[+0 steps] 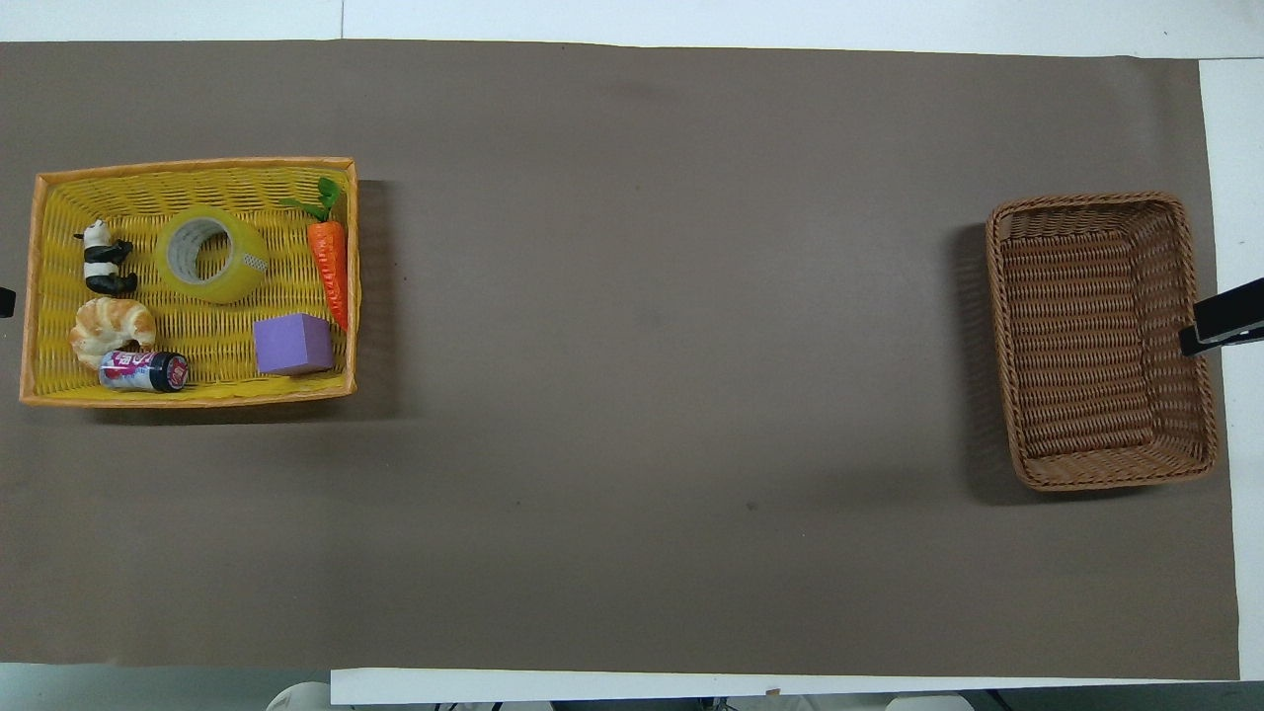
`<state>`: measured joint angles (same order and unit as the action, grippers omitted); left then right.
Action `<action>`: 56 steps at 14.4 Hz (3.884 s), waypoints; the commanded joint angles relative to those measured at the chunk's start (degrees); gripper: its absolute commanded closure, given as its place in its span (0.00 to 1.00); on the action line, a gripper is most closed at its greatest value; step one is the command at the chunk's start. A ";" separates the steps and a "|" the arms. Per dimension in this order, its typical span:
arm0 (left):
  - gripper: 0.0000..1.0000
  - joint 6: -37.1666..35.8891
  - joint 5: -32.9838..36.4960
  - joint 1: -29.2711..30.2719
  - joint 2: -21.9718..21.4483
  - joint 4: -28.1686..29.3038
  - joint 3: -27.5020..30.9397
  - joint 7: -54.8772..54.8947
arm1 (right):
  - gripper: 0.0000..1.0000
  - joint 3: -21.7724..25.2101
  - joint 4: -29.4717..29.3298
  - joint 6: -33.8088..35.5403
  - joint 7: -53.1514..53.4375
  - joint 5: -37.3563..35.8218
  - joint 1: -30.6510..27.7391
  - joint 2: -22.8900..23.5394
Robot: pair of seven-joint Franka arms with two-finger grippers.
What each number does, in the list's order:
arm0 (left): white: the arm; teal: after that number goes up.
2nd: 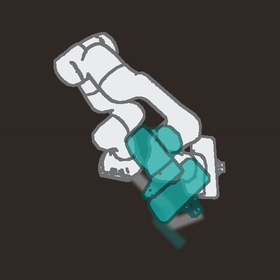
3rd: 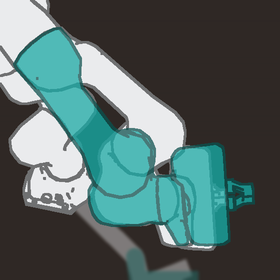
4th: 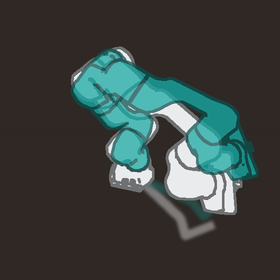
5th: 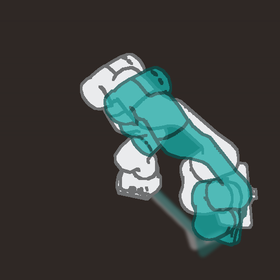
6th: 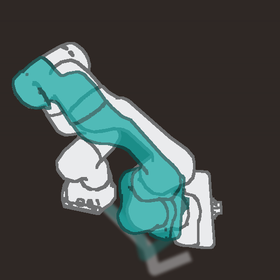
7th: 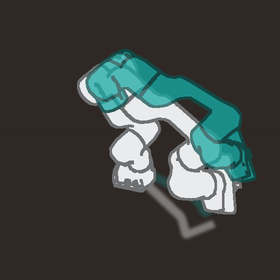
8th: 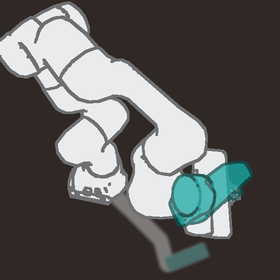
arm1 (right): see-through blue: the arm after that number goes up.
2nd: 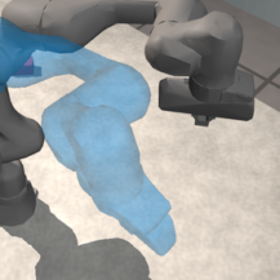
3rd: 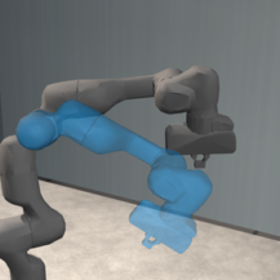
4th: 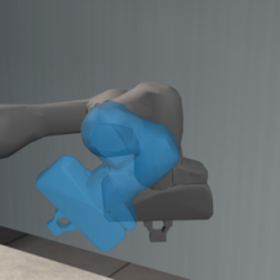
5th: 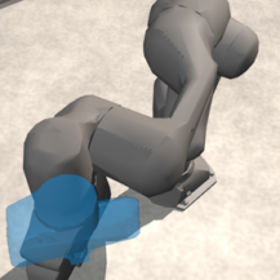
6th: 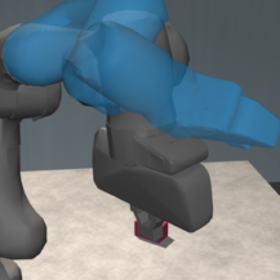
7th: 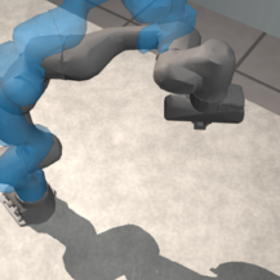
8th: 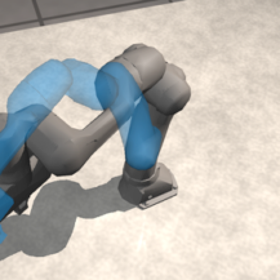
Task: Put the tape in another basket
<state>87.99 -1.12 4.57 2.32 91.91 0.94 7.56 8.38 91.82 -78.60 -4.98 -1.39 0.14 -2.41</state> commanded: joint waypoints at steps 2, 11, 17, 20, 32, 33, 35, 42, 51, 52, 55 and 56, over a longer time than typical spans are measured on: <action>0.00 15.50 -0.11 0.43 10.58 0.97 -0.32 -0.36 | 0.00 -0.38 1.61 -0.50 -0.82 -0.19 -0.31 -1.37; 0.48 27.23 -0.11 -0.35 15.79 8.34 -0.23 -2.89 | 0.00 -0.38 1.61 -0.50 -0.82 -0.19 -0.31 -1.37; 0.48 36.63 -0.29 -1.06 17.27 12.41 -0.23 -4.31 | 0.00 -0.38 1.61 -0.50 -0.82 -0.28 -0.31 -1.37; 0.48 38.56 -0.29 -0.53 17.89 15.20 -0.23 -3.87 | 0.00 -0.38 1.61 -0.50 -0.82 -0.19 -0.31 -1.37; 1.00 21.04 -3.69 -1.22 17.72 2.17 -0.32 -4.48 | 0.00 -0.38 1.61 -0.50 -0.82 -0.28 -0.31 -1.37; 1.00 16.21 -5.80 -2.36 17.02 -1.18 -0.50 -7.18 | 0.00 -0.38 1.61 -0.50 -0.82 -0.19 -0.31 -1.37; 1.00 10.38 -6.70 -6.30 14.91 -5.50 -0.76 -15.78 | 0.00 -0.38 1.61 -0.50 -0.82 -0.19 -0.31 -1.37; 1.00 13.78 -9.43 -27.48 8.68 3.69 -0.85 -39.00 | 0.00 -0.38 1.61 -0.50 -0.82 -0.19 -0.31 -1.28; 0.99 23.72 -17.16 -32.78 6.90 8.98 -1.03 -40.61 | 0.00 -0.38 1.61 -0.50 -0.82 -0.19 -0.31 -1.37; 0.99 23.63 -17.16 -32.87 6.82 9.07 -1.03 -40.61 | 0.00 -0.38 1.61 -0.50 -0.82 -0.19 -0.31 -1.37; 0.99 23.72 -17.16 -34.00 6.82 9.16 -1.03 -40.96 | 0.00 -0.38 1.61 -0.50 -0.82 -0.19 -0.31 -1.37; 0.99 23.80 -17.16 -34.54 6.82 9.16 -1.03 -41.57 | 0.00 -0.38 1.61 -0.50 -0.82 -0.19 -0.31 -1.37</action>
<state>110.37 -17.28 -27.99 11.26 98.86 -0.99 -32.80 8.38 91.82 -78.60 -4.98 -1.39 0.14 -2.41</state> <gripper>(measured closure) 0.784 0.000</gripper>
